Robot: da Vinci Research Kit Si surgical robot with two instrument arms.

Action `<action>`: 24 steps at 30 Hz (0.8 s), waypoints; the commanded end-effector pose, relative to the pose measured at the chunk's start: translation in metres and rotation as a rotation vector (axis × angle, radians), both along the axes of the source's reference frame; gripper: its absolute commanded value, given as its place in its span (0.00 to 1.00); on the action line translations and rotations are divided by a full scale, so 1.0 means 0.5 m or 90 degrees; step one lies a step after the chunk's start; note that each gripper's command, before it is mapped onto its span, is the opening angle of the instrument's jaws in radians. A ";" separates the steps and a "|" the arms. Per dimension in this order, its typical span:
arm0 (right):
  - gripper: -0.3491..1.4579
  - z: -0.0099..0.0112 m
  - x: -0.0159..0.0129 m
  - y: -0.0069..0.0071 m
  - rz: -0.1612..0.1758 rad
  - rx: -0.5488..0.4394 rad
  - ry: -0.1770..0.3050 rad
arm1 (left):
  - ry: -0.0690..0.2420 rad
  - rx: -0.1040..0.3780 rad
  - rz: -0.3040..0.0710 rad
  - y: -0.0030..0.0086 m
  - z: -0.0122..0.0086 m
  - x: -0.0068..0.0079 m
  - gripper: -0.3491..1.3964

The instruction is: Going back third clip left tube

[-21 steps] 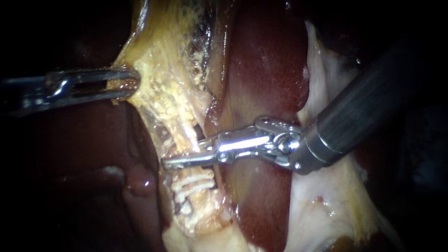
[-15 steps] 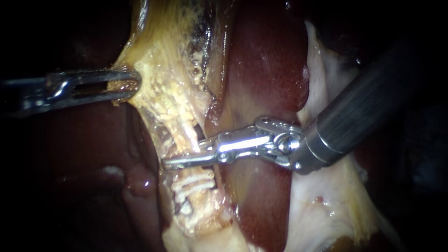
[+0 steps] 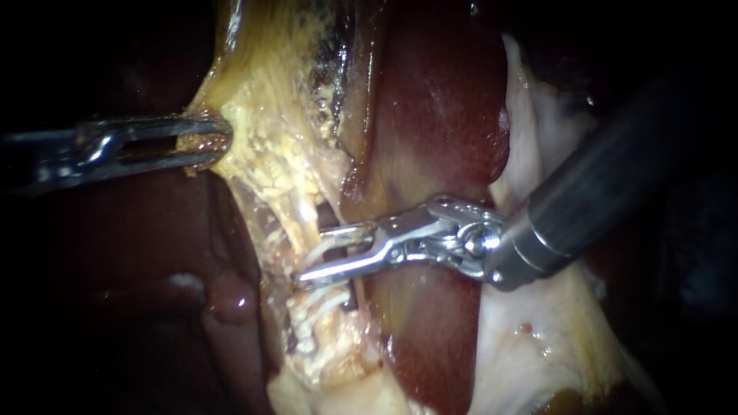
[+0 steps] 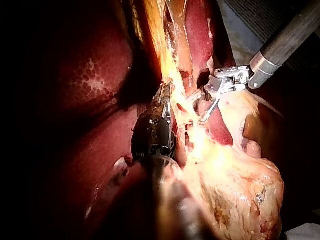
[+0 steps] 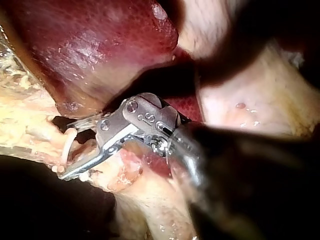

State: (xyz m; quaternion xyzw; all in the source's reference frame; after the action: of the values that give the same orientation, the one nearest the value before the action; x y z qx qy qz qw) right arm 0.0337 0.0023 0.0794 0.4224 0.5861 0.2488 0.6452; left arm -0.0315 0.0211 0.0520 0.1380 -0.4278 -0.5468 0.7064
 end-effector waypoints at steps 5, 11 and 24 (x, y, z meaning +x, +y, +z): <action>0.52 -0.0003 -0.0029 -0.0006 -0.003 -0.049 0.012 | 0.000 0.000 0.000 -0.0001 0.0000 0.0000 0.00; 0.52 -0.0009 -0.0074 -0.0014 0.000 -0.116 0.025 | 0.000 -0.001 0.000 -0.0001 0.0000 0.0000 0.00; 0.52 -0.0075 -0.0189 0.0022 0.005 -0.232 0.042 | 0.000 -0.001 0.000 -0.0004 0.0001 0.0001 0.00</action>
State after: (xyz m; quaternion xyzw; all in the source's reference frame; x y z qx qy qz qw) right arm 0.0237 0.0039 0.0752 0.2967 0.6449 0.1224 0.6936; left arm -0.0315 0.0209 0.0521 0.1360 -0.4279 -0.5472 0.7064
